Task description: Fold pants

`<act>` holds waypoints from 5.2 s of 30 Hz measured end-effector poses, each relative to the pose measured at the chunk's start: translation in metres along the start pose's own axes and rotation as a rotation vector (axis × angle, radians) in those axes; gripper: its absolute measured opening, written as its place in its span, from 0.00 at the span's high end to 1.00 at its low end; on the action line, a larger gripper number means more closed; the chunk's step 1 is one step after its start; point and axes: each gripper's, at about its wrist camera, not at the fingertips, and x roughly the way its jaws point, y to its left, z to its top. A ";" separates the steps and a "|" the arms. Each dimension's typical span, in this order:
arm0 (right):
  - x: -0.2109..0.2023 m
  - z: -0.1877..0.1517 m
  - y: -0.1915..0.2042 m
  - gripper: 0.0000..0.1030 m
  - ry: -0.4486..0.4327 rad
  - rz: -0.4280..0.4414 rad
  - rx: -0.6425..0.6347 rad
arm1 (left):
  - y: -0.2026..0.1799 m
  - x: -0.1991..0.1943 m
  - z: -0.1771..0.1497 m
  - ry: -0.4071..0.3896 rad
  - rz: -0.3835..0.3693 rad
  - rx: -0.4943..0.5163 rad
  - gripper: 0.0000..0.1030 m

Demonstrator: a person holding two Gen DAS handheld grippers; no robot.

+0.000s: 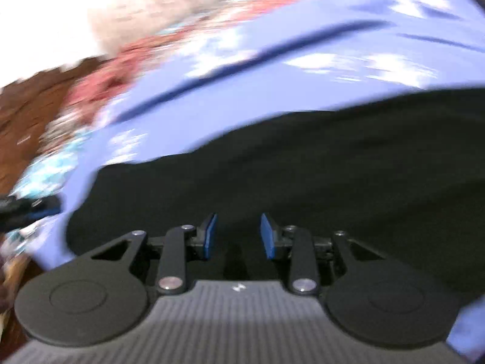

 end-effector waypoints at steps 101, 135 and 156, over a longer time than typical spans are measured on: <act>-0.053 0.010 -0.016 0.41 -0.102 -0.155 -0.534 | 0.042 -0.015 -0.023 0.051 -0.029 -0.235 0.54; 0.175 0.008 0.147 1.00 0.488 0.319 0.188 | 0.102 0.001 -0.025 -0.150 -0.030 -0.394 0.74; 0.040 0.008 0.006 0.25 0.056 0.351 0.544 | -0.065 -0.008 -0.039 -0.105 -0.227 0.317 0.28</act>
